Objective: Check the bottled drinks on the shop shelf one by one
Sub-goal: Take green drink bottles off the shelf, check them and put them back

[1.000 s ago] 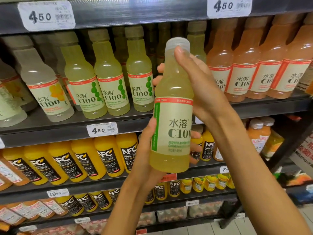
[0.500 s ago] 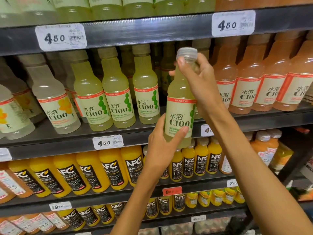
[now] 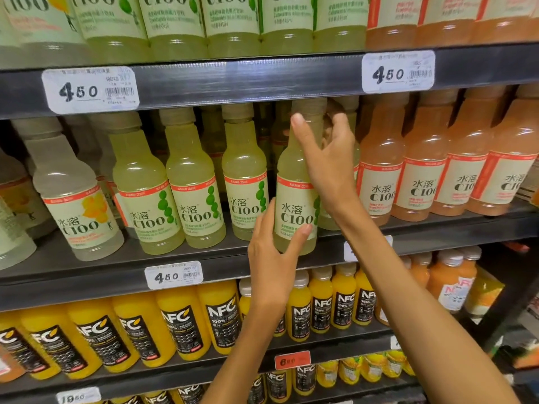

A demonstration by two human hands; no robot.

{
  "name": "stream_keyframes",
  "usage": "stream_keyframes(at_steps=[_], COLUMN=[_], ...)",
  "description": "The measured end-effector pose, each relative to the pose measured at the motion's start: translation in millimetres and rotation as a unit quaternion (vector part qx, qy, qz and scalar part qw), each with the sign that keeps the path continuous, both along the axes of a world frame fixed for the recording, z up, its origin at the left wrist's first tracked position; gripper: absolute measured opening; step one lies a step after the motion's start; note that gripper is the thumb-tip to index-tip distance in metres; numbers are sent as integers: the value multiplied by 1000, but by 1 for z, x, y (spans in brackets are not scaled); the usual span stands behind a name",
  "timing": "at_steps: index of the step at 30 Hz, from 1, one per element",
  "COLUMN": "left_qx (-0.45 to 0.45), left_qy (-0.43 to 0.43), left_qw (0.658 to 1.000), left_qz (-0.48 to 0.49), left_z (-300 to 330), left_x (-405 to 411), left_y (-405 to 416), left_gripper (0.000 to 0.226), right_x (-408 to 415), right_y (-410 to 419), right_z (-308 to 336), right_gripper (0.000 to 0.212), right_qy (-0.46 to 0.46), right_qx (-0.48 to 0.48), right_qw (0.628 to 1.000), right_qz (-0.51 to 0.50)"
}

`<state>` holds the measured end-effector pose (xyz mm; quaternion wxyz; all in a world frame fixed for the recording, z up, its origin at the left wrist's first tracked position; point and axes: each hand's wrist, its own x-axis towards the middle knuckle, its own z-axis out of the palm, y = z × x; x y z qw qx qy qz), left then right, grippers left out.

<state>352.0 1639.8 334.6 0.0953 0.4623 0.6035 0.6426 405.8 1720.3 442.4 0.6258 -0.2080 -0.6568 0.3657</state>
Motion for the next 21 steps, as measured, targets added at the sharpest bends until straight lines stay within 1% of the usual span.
stream_keyframes(at_steps=[4, 8, 11, 15, 17, 18, 20, 21], left_qx=[18, 32, 35, 43, 48, 47, 43, 41], left_qy=[77, 93, 97, 146, 155, 159, 156, 144], left_qw=[992, 989, 986, 971, 967, 965, 966, 968], left_qz=[99, 110, 131, 185, 198, 201, 203, 202], left_z=[-4, -14, -15, -18, -19, -20, -20, -18], left_x=[8, 7, 5, 3, 2, 2, 2, 3], left_y=[-1, -5, -2, 5, 6, 6, 7, 8], left_gripper=[66, 75, 73, 71, 71, 71, 71, 71], right_x=[-5, -6, -10, -10, -4, 0, 11, 16], right_y=[1, -2, -6, -6, -5, -5, -7, -6], right_z=[-1, -2, -3, -6, -11, -15, -25, -31], right_gripper=[29, 26, 29, 32, 32, 35, 49, 50], right_qy=[2, -5, -28, -61, -66, -58, -47, -57], right_qx=[22, 42, 59, 70, 86, 92, 104, 120], right_qw=[999, 999, 998, 995, 993, 993, 993, 991], right_qz=[-23, -17, -11, -28, -43, -42, -29, -28])
